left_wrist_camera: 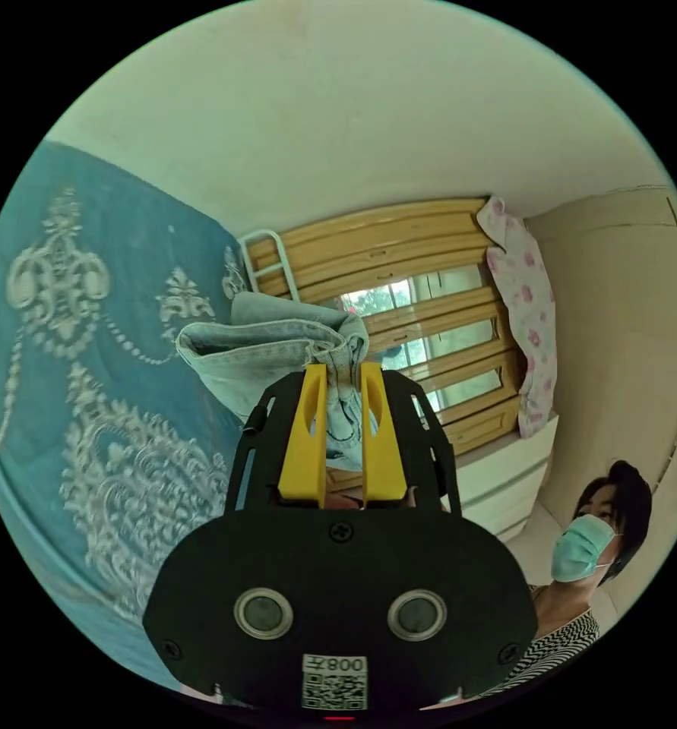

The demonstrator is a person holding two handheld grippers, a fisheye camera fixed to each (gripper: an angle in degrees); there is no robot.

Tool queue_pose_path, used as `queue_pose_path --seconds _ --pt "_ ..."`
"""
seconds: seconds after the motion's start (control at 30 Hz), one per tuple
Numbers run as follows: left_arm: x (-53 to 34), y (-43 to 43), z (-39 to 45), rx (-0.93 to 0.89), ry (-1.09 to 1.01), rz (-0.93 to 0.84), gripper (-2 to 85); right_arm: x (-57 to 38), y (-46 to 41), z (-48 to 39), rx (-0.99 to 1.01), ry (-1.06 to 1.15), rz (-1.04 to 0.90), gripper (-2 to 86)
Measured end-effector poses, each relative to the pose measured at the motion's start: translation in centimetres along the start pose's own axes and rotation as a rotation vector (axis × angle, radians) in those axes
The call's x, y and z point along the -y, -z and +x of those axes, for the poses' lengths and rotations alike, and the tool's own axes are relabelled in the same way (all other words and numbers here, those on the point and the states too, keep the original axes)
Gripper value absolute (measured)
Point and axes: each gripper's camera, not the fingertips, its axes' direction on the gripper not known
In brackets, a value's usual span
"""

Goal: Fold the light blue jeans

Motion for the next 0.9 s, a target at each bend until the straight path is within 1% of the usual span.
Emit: queue_pose_path --seconds 0.03,0.07,0.13,0.17,0.2,0.23,0.27,0.3,0.33,0.37,0.4,0.43,0.5,0.53,0.6,0.7,0.77,0.8,0.87,0.9 --pt "2.2 -4.2 -1.1 -0.016 -0.009 -0.043 7.1 0.9 2.7 0.1 -0.034 0.017 0.036 1.8" --pt "3.2 -6.1 -1.7 -0.011 -0.018 -0.064 7.1 1.2 3.9 0.2 -0.051 0.023 0.051 1.8" --pt "6.2 -13.4 -5.1 0.052 -0.016 -0.156 7.3 1.7 8.4 1.6 -0.11 0.02 0.097 2.0" --pt "6.8 -15.0 -6.3 0.071 -0.002 -0.183 7.4 1.7 9.3 2.3 -0.125 0.012 0.102 2.0" --pt "7.6 -18.1 -8.9 0.15 0.03 -0.238 7.6 1.4 10.9 4.0 -0.166 -0.017 0.107 2.2" --pt "8.0 -20.8 -11.7 0.276 0.08 -0.301 7.8 0.9 12.3 6.2 -0.225 -0.062 0.102 2.4" --pt "8.1 -21.9 -13.2 0.348 0.121 -0.333 7.9 0.6 12.8 7.5 -0.26 -0.089 0.096 2.5" --pt "8.0 -23.7 -15.8 0.486 0.216 -0.385 8.0 -0.3 13.7 10.5 -0.338 -0.156 0.076 2.8" --pt "7.9 -25.2 -17.7 0.615 0.265 -0.428 8.1 -1.3 14.3 14.0 -0.41 -0.256 0.045 3.1" --pt "8.0 -25.7 -18.1 0.608 0.237 -0.42 8.1 -1.9 14.5 16.0 -0.425 -0.321 0.025 3.3" --pt "8.2 -26.3 -18.6 0.529 0.21 -0.369 8.2 -3.2 14.6 19.3 -0.387 -0.435 -0.01 3.6" --pt "8.5 -27.0 -19.4 0.467 0.227 -0.345 8.3 -4.4 14.7 20.9 -0.324 -0.465 0.013 3.9" --pt "9.2 -28.2 -19.9 0.438 0.223 -0.324 8.2 -5.3 15.7 21.7 -0.269 -0.459 0.085 4.2" --pt "9.7 -29.0 -19.9 0.444 0.207 -0.306 8.0 -5.6 16.6 22.1 -0.238 -0.458 0.128 4.4" --pt "10.5 -30.1 -19.5 0.489 0.195 -0.263 7.4 -5.6 17.9 22.2 -0.217 -0.454 0.15 4.7" --pt "11.3 -32.3 -17.5 0.529 0.106 -0.179 6.1 -5.7 19.8 21.6 -0.223 -0.448 0.169 4.4" --pt "11.8 -34.5 -15.7 0.525 0.017 -0.174 5.0 -5.9 21.3 20.9 -0.243 -0.452 0.219 3.5" --pt "12.2 -36.5 -14.4 0.525 -0.054 -0.195 4.4 -5.9 22.4 20.2 -0.248 -0.445 0.259 2.9" --pt "12.7 -39.9 -12.6 0.545 -0.163 -0.251 3.5 -5.4 23.9 18.0 -0.332 -0.394 0.328 1.8" --pt "12.9 -42.4 -11.7 0.583 -0.233 -0.303 3.0 -4.4 24.6 16.2 -0.421 -0.342 0.349 1.0"
